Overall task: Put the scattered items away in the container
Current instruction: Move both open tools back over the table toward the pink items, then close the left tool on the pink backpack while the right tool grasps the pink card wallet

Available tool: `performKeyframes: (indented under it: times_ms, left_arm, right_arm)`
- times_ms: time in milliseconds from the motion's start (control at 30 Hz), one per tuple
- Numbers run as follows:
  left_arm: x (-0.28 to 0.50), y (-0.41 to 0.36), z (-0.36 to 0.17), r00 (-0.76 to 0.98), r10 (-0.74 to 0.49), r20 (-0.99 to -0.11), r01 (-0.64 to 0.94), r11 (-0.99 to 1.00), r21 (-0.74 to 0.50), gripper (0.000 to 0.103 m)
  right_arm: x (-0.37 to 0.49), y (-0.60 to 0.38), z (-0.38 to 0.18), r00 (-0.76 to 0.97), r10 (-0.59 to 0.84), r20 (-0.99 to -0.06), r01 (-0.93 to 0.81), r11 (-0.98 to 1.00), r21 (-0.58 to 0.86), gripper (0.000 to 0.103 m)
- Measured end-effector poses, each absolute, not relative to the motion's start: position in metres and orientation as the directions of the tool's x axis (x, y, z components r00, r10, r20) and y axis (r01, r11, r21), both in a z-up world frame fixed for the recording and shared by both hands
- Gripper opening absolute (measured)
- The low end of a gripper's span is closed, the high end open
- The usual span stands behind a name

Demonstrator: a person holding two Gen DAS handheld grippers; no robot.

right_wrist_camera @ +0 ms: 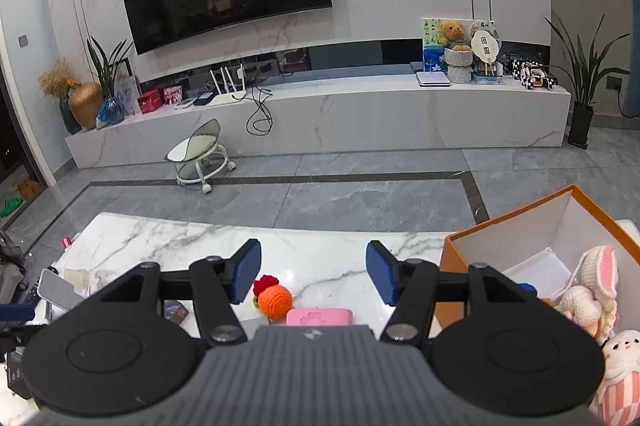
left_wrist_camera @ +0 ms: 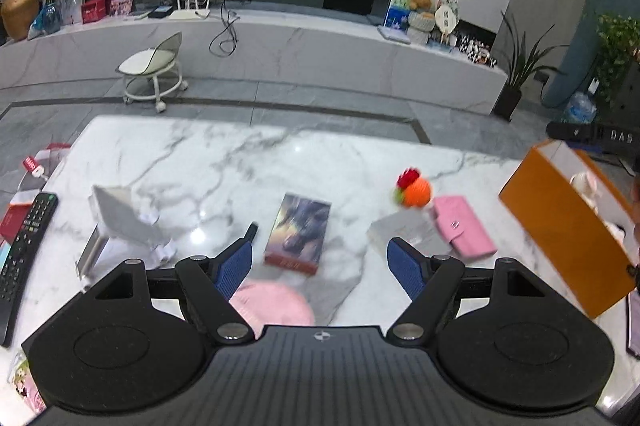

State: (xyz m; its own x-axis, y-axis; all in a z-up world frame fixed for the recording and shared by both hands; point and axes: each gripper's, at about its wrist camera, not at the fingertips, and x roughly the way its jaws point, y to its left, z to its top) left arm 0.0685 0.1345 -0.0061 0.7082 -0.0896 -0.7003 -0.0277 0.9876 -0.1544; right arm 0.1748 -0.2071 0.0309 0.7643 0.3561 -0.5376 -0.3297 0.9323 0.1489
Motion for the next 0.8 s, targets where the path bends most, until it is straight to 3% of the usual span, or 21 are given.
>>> performKeyframes:
  times_ms: [167,400,567,800]
  left_arm:
    - [0.060,0.135,-0.029,0.674,-0.122,-0.729,0.042,0.991,-0.128,0.088]
    - [0.055,0.136,-0.063,0.607,-0.085,-0.790,0.112,0.993,-0.021,0.088]
    - [0.052,0.142,-0.073,0.619,-0.045,-0.784,0.137,0.989,0.051,0.088]
    - [0.059,0.143,-0.096,0.562,-0.042,-0.826,0.207,0.974,0.091,0.088]
  right_arm:
    - [0.178,-0.200,0.017,0.743,0.342,-0.575,-0.340,0.933,0.115,0.062]
    - [0.182,-0.187,-0.012,0.708,0.313,-0.632,-0.359,0.931,0.059,0.063]
    - [0.186,-0.178,-0.034,0.678,0.302,-0.671,-0.381,0.924,0.031,0.066]
    - [0.191,-0.178,-0.058,0.640,0.289,-0.712,-0.386,0.922,0.028,0.068]
